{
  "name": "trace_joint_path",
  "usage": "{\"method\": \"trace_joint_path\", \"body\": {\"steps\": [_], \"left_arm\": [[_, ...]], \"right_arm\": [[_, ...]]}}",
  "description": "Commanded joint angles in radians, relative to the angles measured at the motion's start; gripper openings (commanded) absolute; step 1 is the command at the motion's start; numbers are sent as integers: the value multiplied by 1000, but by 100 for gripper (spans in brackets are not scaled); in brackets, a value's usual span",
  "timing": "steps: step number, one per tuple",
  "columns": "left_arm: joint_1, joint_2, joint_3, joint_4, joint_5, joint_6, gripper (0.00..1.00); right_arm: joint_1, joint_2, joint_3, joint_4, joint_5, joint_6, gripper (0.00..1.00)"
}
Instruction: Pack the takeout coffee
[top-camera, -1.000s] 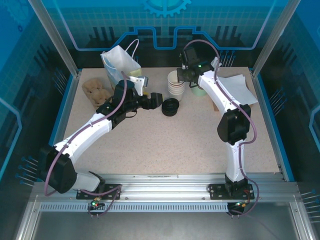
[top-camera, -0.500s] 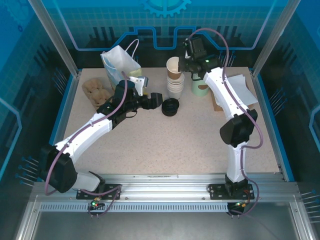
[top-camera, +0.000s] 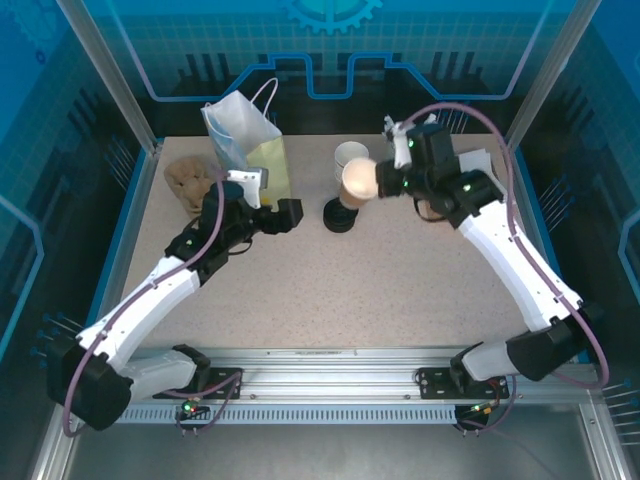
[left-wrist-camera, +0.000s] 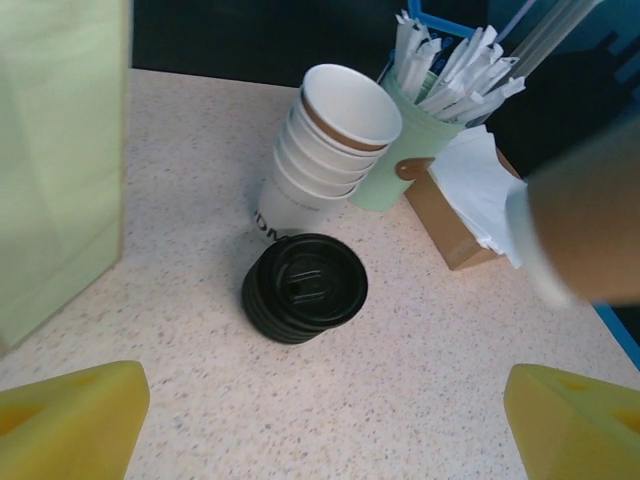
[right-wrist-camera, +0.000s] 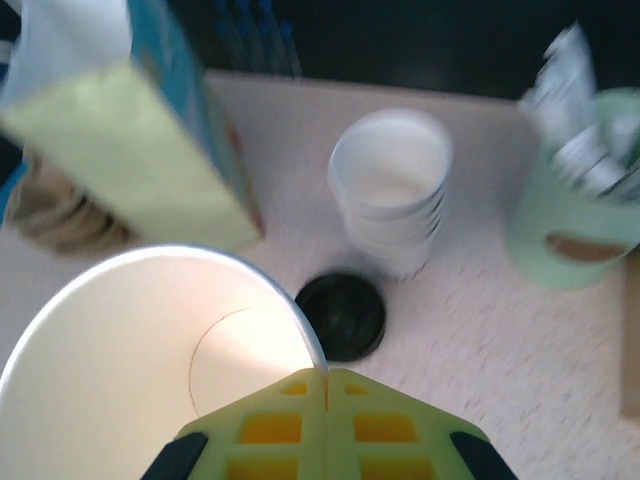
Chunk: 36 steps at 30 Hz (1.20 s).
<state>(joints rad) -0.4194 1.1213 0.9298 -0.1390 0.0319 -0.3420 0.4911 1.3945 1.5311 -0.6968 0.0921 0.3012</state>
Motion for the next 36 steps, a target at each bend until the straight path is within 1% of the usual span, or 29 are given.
{"method": "trace_joint_path", "body": {"steps": [1,7,10,15,21,25,28,30,34,36], "left_arm": [[13,-74,-37,-65,-27,-20,94],[14,-138,-76,-102,-35,-34,94],[14,-143,-79,-105,-32,-38,94],[13,-134,-74,-105,-23,-44,93],[13,-130,-77,-105,-22,-42,93],[15,-129,-78,-102,-20,-40,93],[14,-123,-78,-96,-21,-39,93],[13,-116,-78,-90,-17,-40,93],[11,-91,-74,-73,11,-44,93],[9,-72,-74,-56,22,-51,93]], "right_arm": [[86,-36,-190,113,-52,-38,4],[189,-36,-479,348,-41,-7,4],[237,-2,-551,420,-6,-12,4],[277,43,-611,488,29,-11,3],[299,75,-644,508,60,-13,4],[313,80,-644,498,82,-19,7],[317,66,-641,486,84,-16,14],[317,47,-628,463,84,-11,21],[317,-33,-581,401,89,-2,45],[304,-69,-560,373,110,1,53]]}}
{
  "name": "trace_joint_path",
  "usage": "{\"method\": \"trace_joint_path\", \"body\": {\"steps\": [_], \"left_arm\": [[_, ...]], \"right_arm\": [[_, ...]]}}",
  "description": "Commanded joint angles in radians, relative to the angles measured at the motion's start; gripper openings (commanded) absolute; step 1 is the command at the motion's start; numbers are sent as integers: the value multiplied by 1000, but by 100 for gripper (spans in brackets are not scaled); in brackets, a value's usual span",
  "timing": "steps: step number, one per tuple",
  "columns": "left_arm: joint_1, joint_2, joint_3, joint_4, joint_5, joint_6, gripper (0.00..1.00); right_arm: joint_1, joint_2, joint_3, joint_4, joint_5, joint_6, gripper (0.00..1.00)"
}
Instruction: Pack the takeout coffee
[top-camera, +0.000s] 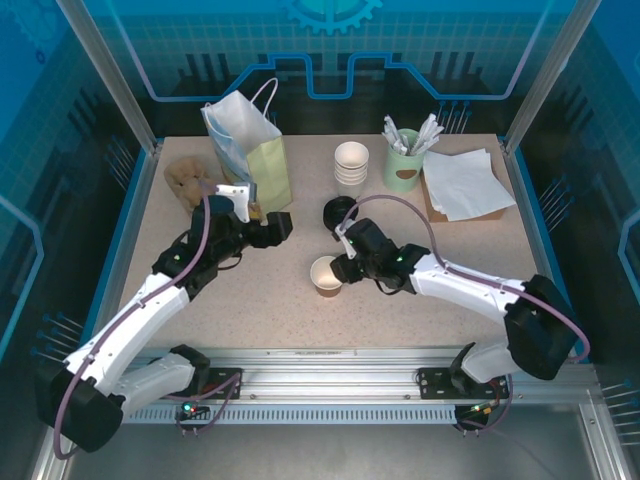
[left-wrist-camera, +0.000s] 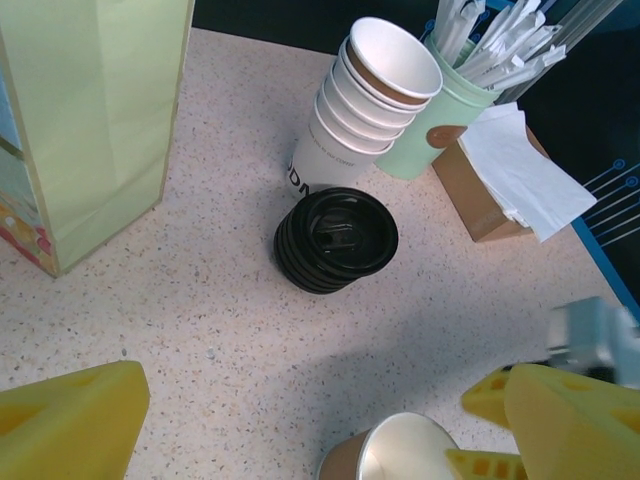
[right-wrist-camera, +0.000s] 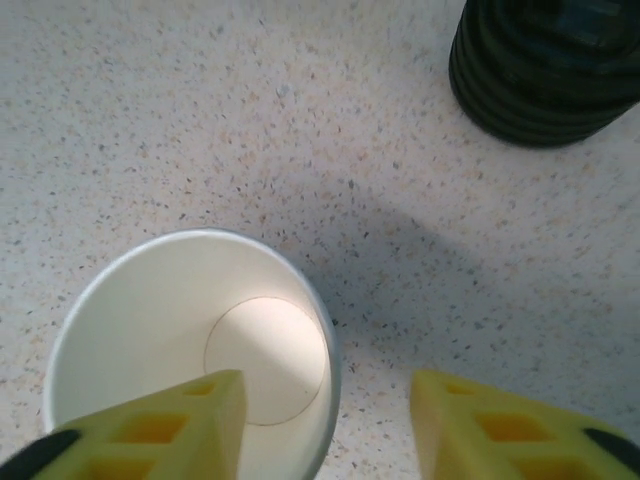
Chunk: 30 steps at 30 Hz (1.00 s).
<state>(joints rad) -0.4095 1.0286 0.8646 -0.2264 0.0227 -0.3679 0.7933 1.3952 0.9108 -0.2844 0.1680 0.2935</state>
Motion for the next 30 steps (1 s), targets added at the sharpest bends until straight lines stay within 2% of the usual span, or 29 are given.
{"method": "trace_joint_path", "body": {"steps": [1,7,11,21,30], "left_arm": [[-3,31,-9,42,37,-28,93],[-33,135,17,93,52,-18,93],[-52,223,57,88,46,-6,92],[-62,286,68,99,48,-8,92],[-63,293,69,95,46,0,93]], "right_arm": [[-16,-81,70,-50,37,14,56],[-196,-22,118,-75,-7,133,64],[-261,62,153,-13,-38,193,65],[-279,351,340,2,37,257,60],[-281,457,406,14,83,274,51]]}}
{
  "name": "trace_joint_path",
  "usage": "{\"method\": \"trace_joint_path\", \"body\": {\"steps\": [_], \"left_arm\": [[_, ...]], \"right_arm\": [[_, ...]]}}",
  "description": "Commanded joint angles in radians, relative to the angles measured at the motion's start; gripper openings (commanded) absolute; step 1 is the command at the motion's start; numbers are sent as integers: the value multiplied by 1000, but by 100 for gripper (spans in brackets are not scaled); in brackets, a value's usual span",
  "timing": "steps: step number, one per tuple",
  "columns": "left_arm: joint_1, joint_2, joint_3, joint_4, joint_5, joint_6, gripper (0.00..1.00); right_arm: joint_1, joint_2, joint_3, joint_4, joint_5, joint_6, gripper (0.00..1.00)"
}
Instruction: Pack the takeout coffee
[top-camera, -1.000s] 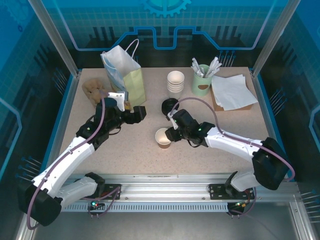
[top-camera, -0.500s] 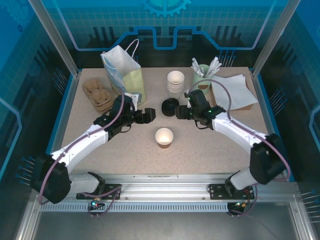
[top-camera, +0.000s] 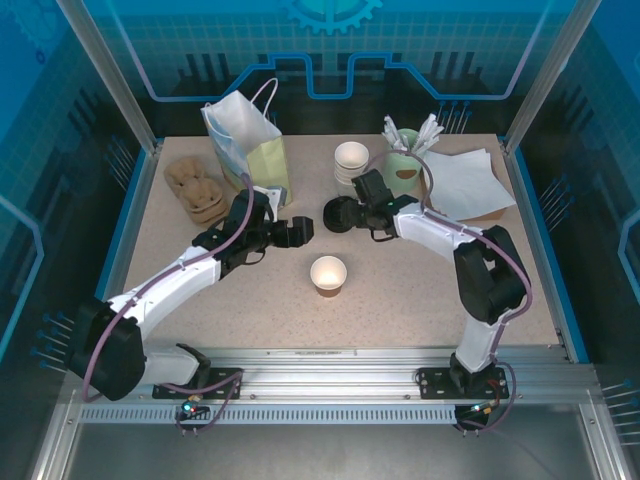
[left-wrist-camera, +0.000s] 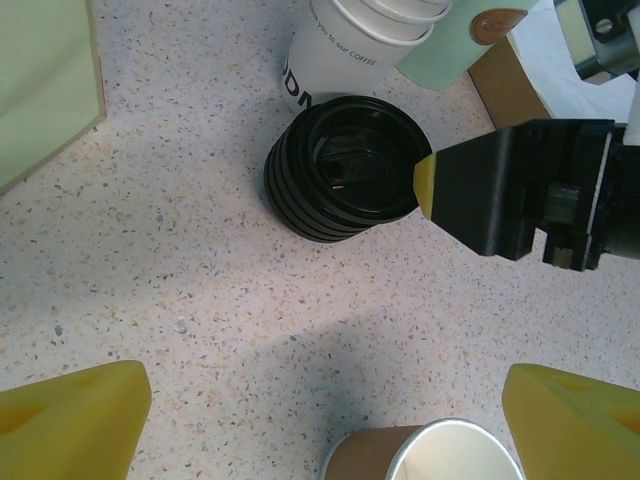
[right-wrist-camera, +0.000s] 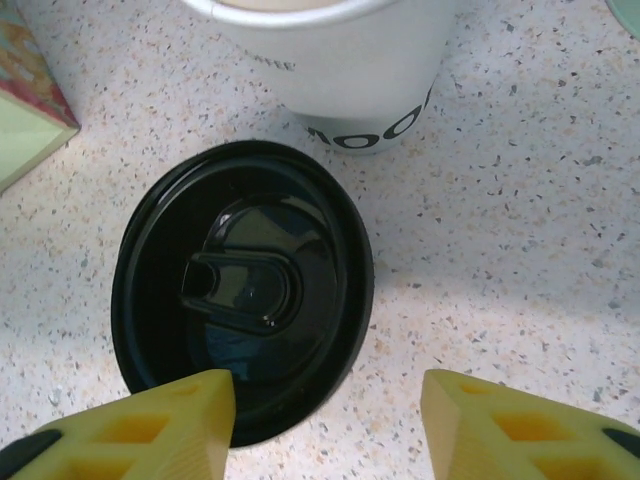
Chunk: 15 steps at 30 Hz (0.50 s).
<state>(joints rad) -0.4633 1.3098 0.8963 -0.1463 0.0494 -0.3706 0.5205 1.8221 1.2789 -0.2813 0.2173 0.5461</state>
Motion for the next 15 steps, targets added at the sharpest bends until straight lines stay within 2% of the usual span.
{"method": "trace_joint_path", "body": {"steps": [1,15], "left_arm": [[-9,12,37,15,20,2,92],[-9,12,30,11,17,9,93]], "right_arm": [[-9,38,43,11,37,25,50],[-7,79,73,21,64,52,26]]}}
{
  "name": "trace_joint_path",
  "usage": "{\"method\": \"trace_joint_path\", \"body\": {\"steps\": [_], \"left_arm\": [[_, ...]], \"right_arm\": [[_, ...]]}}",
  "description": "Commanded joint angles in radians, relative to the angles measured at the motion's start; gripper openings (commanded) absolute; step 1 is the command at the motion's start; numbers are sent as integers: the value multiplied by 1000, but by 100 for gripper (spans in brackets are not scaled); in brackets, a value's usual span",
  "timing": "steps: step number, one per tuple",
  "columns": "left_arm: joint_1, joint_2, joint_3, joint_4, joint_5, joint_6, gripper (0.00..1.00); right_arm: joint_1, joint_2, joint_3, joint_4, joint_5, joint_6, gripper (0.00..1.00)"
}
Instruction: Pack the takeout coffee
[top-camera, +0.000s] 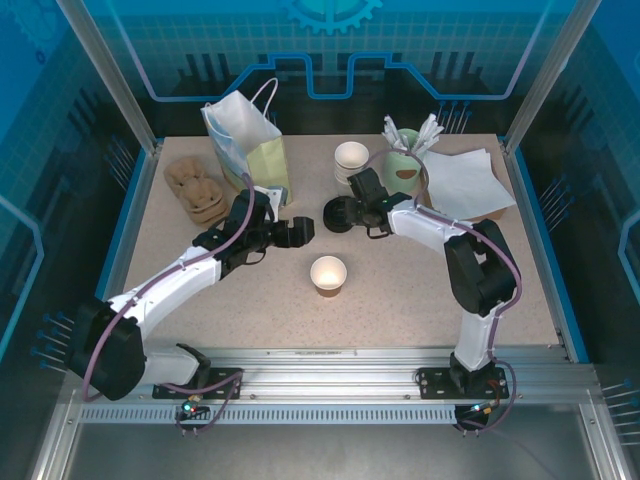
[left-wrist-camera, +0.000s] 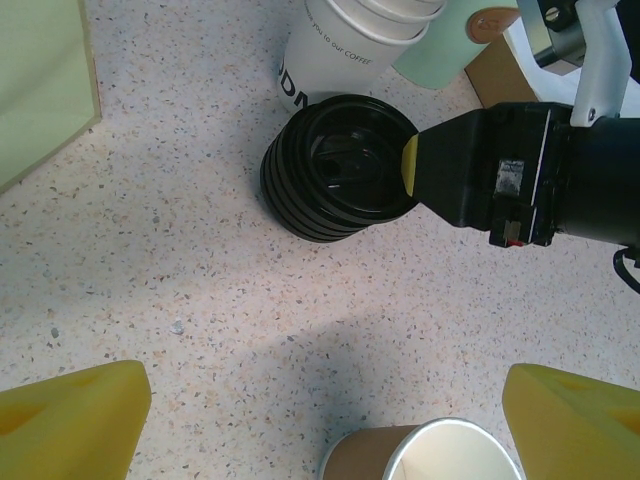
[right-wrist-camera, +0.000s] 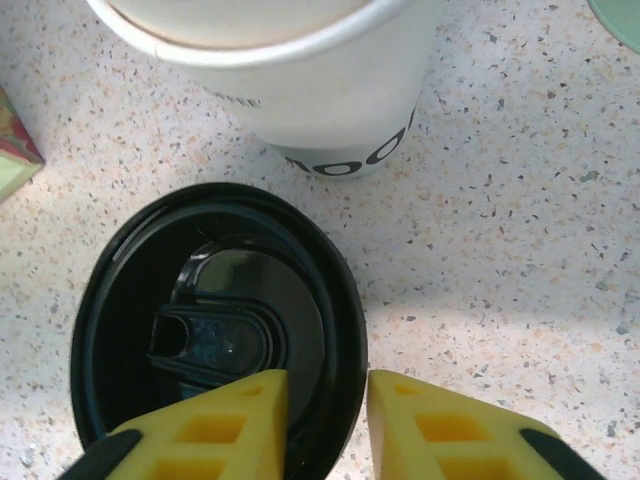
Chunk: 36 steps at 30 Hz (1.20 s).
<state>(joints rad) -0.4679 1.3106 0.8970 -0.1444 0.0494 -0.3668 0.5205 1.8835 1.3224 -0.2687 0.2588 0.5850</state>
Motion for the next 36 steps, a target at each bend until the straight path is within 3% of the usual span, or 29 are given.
{"method": "trace_joint_path", "body": {"steps": [1,6,16,28,36], "left_arm": [[-5,12,28,10,16,6,92],[-6,12,28,9,13,11,92],[-6,13,23,9,12,15,93],[-6,10,13,12,11,12,92],[-5,10,9,15,11,13,93]], "right_arm": [[-8,18,31,8,24,15,24],[-8,23,41,4,30,22,21],[-8,40,55,-4,45,39,28],[-8,55,55,19,18,55,29],[-8,51,51,28,12,53,21]]}}
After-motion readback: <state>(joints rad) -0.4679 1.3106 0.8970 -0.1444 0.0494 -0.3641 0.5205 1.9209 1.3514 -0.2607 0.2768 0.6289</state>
